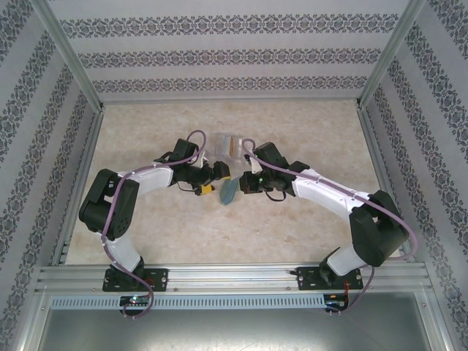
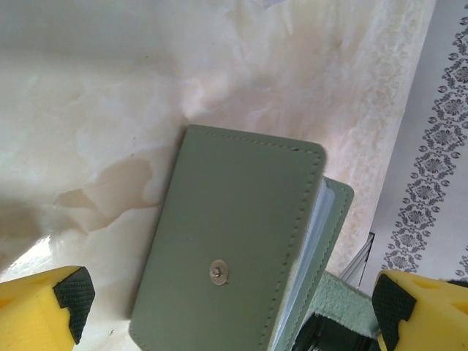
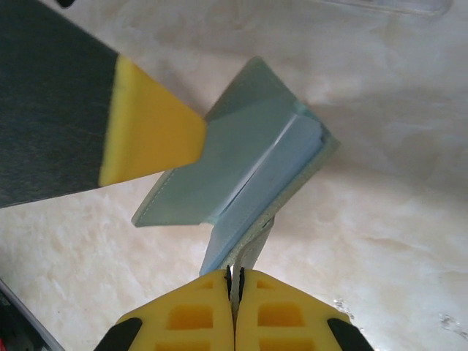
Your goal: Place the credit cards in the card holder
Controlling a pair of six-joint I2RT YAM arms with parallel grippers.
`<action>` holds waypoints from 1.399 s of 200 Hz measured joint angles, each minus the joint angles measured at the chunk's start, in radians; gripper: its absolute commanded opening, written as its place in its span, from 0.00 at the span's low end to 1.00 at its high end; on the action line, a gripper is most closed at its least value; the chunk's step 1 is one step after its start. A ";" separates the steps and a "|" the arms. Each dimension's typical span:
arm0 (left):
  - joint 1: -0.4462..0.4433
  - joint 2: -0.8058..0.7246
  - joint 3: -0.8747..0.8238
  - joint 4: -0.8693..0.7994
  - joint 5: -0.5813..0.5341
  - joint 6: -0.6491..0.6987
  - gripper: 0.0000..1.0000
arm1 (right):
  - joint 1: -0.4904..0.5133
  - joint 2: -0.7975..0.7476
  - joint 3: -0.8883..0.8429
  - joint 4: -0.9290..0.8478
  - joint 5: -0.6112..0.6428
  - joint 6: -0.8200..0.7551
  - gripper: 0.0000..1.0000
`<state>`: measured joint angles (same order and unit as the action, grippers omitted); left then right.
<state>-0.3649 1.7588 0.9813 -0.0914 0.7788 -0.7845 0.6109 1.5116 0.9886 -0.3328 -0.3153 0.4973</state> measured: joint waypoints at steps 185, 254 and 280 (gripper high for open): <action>-0.022 0.090 0.097 -0.203 -0.200 0.154 0.66 | -0.140 -0.013 0.008 -0.045 -0.076 -0.139 0.06; -0.029 0.090 0.140 -0.300 -0.314 0.184 0.69 | -0.116 0.011 0.034 -0.009 -0.207 -0.149 0.07; -0.033 0.090 0.141 -0.303 -0.321 0.184 0.69 | -0.116 0.051 0.041 0.011 -0.228 -0.148 0.07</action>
<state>-0.3977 1.8488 1.1225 -0.3943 0.4576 -0.6006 0.4950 1.5623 1.0294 -0.3214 -0.5434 0.3489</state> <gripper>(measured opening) 0.686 0.074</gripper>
